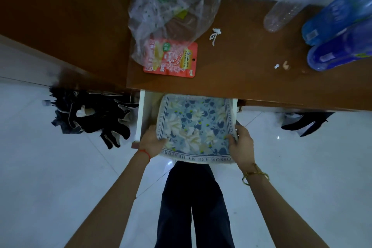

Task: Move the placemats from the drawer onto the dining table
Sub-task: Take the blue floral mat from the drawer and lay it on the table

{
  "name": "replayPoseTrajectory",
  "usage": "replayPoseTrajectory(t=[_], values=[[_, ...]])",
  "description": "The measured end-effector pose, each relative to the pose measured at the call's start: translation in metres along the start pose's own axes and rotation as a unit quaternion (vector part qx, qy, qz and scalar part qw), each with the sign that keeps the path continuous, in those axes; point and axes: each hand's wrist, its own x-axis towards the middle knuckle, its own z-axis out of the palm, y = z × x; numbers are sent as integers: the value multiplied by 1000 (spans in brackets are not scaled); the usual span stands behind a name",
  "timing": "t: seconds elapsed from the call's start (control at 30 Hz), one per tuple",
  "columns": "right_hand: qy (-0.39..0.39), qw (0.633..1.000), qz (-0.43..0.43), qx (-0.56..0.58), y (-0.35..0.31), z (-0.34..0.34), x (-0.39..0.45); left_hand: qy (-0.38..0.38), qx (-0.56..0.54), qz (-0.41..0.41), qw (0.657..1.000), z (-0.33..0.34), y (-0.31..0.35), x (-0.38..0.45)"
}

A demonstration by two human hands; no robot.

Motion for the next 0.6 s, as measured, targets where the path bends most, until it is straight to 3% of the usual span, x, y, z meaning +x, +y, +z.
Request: replayPoseTrajectory(t=[0.2,0.37,0.6], values=[[-36,999,8,19,-22,-45,-60,11,-38,7,999,-9,21,-83],[-2,999,17,42,-37,-90,-116,20,-61,28,998,-22,46,-160],[69,993,-8,96,-52,-164,-202,16,-96,122,988,-44,82,-260]])
